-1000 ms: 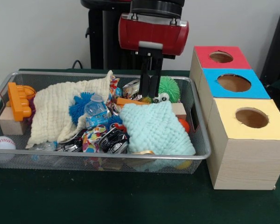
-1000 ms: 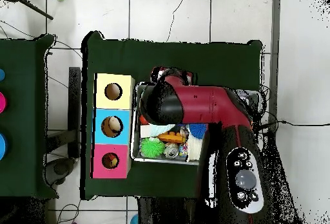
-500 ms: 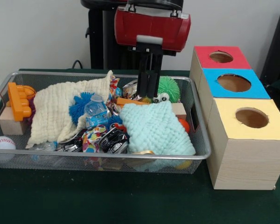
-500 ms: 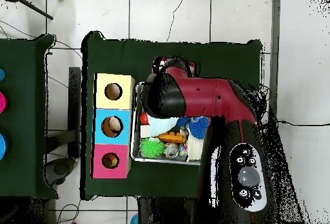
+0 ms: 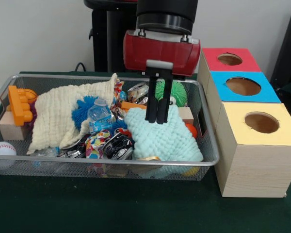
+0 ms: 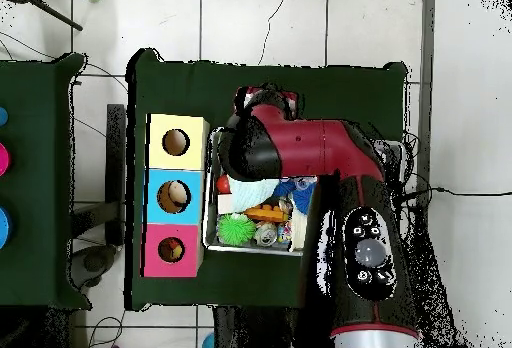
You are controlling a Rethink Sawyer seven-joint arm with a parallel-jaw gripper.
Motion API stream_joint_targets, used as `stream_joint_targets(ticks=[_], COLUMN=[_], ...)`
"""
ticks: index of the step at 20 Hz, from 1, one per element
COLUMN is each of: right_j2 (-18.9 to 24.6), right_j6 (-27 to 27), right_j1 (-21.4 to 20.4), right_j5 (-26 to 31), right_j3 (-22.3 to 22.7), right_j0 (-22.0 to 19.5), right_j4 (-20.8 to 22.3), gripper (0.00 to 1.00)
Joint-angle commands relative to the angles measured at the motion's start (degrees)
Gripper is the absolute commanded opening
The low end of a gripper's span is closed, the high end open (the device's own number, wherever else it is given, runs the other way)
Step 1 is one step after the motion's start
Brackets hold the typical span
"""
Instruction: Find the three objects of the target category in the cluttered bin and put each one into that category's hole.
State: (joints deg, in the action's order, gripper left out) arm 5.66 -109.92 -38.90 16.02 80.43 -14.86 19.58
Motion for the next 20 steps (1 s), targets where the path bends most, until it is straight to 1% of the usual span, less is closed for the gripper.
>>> stream_joint_targets(ticks=[1, 4, 7, 9, 10, 13, 15, 17, 20], right_j2=[-0.83, -1.21, -0.65, 0.34, 0.5, 1.22, 1.46, 1.27, 1.73], right_j6=[-3.05, -3.32, -3.24, -1.9, -2.63, -0.96, 0.21, -0.59, -0.13], right_j1=[5.26, 5.15, 4.56, 4.18, 3.96, 3.68, 3.69, 4.11, 4.38], right_j5=[0.63, 2.0, 5.19, 8.21, 8.74, 10.82, 10.45, 9.75, 9.67], right_j3=[0.65, 1.18, 2.28, 2.77, 3.35, 3.52, 3.22, 2.95, 2.88], right_j0=[1.6, 2.03, 1.57, 0.95, 0.62, 0.18, 0.29, 0.42, 0.17], right_j4=[2.94, 2.48, 0.62, -0.3, -1.17, -1.2, -0.31, -0.28, 0.02], gripper=[0.0, 0.0, 0.0, 0.0, 1.0, 1.0, 1.0, 1.0, 1.0])
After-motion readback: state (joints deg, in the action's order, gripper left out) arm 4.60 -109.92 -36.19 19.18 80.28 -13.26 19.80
